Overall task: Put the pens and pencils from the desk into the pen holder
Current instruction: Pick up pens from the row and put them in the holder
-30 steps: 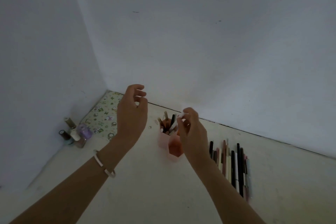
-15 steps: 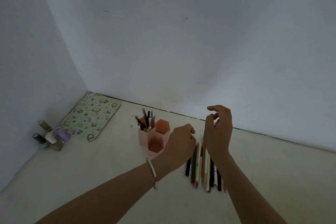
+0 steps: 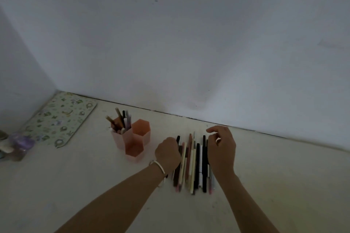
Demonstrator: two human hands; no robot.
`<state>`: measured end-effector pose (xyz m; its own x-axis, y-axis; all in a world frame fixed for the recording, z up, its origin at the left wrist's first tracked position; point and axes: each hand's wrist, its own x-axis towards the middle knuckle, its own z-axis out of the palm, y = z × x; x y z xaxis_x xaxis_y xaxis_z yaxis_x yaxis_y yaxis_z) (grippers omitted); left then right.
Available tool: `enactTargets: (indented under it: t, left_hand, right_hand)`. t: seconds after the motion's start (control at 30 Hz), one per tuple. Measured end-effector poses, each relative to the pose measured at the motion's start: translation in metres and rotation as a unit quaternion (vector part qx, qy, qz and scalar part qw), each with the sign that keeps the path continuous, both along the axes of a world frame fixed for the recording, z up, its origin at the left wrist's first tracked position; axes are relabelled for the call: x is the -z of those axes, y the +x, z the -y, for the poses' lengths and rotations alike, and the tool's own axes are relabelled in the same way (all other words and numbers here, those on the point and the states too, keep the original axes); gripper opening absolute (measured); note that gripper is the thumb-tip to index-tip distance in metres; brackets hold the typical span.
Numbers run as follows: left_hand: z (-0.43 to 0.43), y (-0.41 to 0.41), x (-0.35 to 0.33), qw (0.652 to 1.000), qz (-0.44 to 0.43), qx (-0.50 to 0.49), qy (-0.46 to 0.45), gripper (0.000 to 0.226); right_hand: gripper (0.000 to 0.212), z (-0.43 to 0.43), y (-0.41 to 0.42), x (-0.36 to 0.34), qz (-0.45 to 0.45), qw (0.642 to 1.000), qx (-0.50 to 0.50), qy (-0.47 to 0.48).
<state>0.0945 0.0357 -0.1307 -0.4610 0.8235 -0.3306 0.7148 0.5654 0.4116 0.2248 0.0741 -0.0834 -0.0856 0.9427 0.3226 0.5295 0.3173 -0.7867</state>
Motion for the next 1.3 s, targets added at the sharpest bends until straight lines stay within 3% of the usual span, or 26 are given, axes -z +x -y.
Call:
enactTargets:
  t: [0.1, 0.2, 0.43, 0.53, 0.63, 0.77, 0.87, 0.93, 1.03, 1.17, 1.23, 1.3]
  left_hand:
    - [-0.009, -0.020, -0.032, 0.993, 0.047, -0.024, 0.104, 0.018]
    - [-0.012, -0.049, -0.090, 0.962, 0.078, -0.058, 0.255, 0.013]
    - [0.040, -0.112, -0.173, 0.881, 0.154, -0.145, 0.424, 0.010]
    - [0.061, -0.135, -0.181, 0.867, 0.159, -0.172, 0.440, 0.006]
    - [0.076, -0.156, -0.178, 0.850, 0.166, -0.203, 0.457, 0.005]
    - [0.085, -0.173, -0.158, 0.860, 0.127, -0.221, 0.442, 0.006]
    - [0.083, -0.174, -0.134, 0.884, 0.089, -0.222, 0.401, 0.004]
    - [0.081, -0.171, -0.118, 0.900, 0.066, -0.205, 0.379, 0.006]
    - [0.077, -0.169, -0.097, 0.929, 0.018, -0.184, 0.320, 0.012]
    - [0.074, -0.170, -0.082, 0.979, -0.065, -0.101, 0.166, 0.026]
    - [0.075, -0.177, -0.088, 0.973, 0.001, -0.133, 0.186, 0.050]
    - [0.078, -0.186, -0.101, 0.936, 0.046, -0.183, 0.296, 0.055]
  right_hand:
    - [0.024, -0.005, -0.015, 0.001, 0.025, 0.999, -0.008, -0.036]
    - [0.013, -0.015, -0.043, 0.010, 0.161, 0.982, -0.040, -0.095]
    - [0.029, -0.025, -0.092, 0.053, 0.492, 0.859, -0.080, -0.116]
    - [0.026, -0.024, -0.098, 0.064, 0.522, 0.840, -0.095, -0.112]
    - [0.026, -0.030, -0.112, 0.045, 0.395, 0.898, -0.110, -0.161]
    - [0.029, -0.045, -0.131, -0.027, 0.085, 0.970, -0.086, -0.211]
    - [0.017, -0.028, -0.139, -0.080, -0.162, 0.969, -0.108, -0.153]
    - [0.016, -0.007, -0.142, -0.101, -0.250, 0.957, -0.110, -0.095]
    - [0.012, 0.018, -0.147, -0.110, -0.312, 0.945, -0.093, -0.047]
    - [0.014, 0.040, -0.151, -0.091, -0.318, 0.943, -0.091, -0.043]
    - [0.027, 0.048, -0.153, -0.078, -0.288, 0.952, -0.101, -0.025]
    - [0.034, 0.053, -0.155, -0.065, -0.243, 0.963, -0.118, 0.004]
